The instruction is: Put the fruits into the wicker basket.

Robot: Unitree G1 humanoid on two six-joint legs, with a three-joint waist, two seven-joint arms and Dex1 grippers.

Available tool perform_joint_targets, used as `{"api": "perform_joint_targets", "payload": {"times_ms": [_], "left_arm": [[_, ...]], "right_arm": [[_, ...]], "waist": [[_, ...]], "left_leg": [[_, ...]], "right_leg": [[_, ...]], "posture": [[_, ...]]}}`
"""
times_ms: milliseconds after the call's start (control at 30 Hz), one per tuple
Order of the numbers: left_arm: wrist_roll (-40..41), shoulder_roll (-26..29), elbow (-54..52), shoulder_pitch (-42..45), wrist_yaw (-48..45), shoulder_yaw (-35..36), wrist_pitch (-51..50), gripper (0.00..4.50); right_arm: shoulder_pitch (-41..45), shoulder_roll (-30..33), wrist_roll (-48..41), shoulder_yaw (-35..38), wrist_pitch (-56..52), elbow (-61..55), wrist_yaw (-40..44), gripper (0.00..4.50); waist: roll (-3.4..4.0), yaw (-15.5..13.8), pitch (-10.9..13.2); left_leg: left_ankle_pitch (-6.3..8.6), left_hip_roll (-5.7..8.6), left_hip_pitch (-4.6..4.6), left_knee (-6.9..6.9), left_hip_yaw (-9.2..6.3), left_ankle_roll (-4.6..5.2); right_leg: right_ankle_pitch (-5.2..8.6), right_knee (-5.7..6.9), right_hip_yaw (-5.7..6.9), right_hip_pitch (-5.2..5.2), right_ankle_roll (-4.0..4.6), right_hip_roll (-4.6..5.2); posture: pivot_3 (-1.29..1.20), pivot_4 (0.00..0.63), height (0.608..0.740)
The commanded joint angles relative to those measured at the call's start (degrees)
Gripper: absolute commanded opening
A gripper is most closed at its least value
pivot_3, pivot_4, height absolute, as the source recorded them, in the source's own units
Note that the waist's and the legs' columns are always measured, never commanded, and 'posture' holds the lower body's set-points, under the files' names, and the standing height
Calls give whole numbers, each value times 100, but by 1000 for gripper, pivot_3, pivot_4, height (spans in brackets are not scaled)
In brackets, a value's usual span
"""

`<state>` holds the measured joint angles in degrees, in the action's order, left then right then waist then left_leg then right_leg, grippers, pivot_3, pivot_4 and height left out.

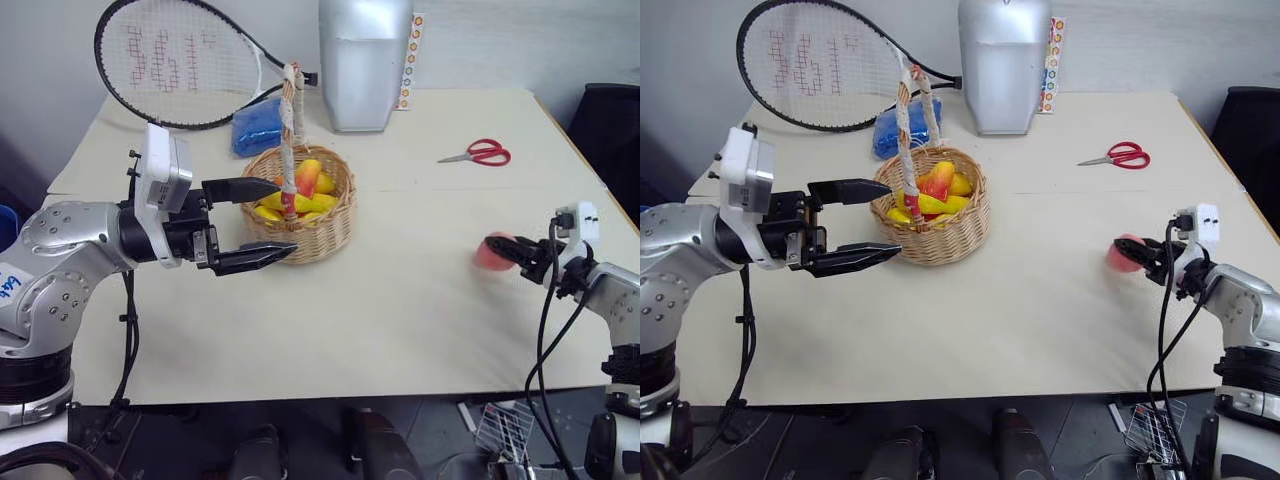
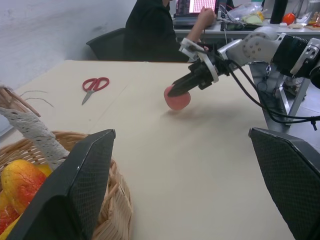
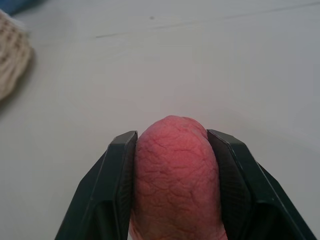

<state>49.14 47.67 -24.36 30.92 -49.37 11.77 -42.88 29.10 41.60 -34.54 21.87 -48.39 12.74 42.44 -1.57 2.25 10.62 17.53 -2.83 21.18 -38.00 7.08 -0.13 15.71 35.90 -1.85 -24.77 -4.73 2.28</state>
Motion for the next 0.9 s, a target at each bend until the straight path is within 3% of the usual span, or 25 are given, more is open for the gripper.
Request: {"api": "perform_joint_targets", "payload": {"times_ms": [33,167,267,400,500,667,900], "left_arm": [[153,70,-197,4,116,293,-15,4500],[284,67,-188,6,213,411,-88,4500],[278,89,-167,-1,236,444,-83,4500],[292,102,-183,-8,298,466,-88,4500],[315,138,-207,-40,356,544,-103,4500],[362,233,-251,-270,444,802,-143,4500],[418,429,-294,-626,470,1147,-235,4500]], "right_arm": [[662,-267,-933,79,-624,-1156,-64,1773],[1633,-1233,-755,-661,-612,-1384,-825,1773],[2480,-2085,-372,-1135,-150,-835,-1171,1773],[3057,-2654,-51,-1430,296,-119,-1254,1773],[3408,-3088,329,-1823,585,513,-1274,2791],[3226,-3024,658,-2144,768,211,-1053,4468],[2284,-2290,157,-1956,364,-1432,-416,4468]], "waist": [[1,59,0],[-3,107,-1],[-2,130,-1],[-2,66,-1],[-2,101,-1],[-2,114,-1],[-2,85,-1]], "left_leg": [[0,-4,1,0,0,-2],[6,-12,2,3,-9,-13],[5,-10,14,4,0,-18],[-4,-14,85,-3,-18,-29],[2,-5,114,-14,-12,-9],[9,3,118,-12,-5,8],[10,3,126,-10,-15,9]], "right_leg": [[0,3,0,-4,0,0],[2,1,5,-4,4,5],[5,11,0,-29,10,8],[8,52,16,-94,15,11],[7,53,19,-118,13,18],[4,50,21,-121,9,34],[4,33,35,-119,8,36]], "posture": [[0,150,740],[0,150,740],[0,150,740],[0,150,740],[0,150,740],[0,150,740],[0,150,740]]}}
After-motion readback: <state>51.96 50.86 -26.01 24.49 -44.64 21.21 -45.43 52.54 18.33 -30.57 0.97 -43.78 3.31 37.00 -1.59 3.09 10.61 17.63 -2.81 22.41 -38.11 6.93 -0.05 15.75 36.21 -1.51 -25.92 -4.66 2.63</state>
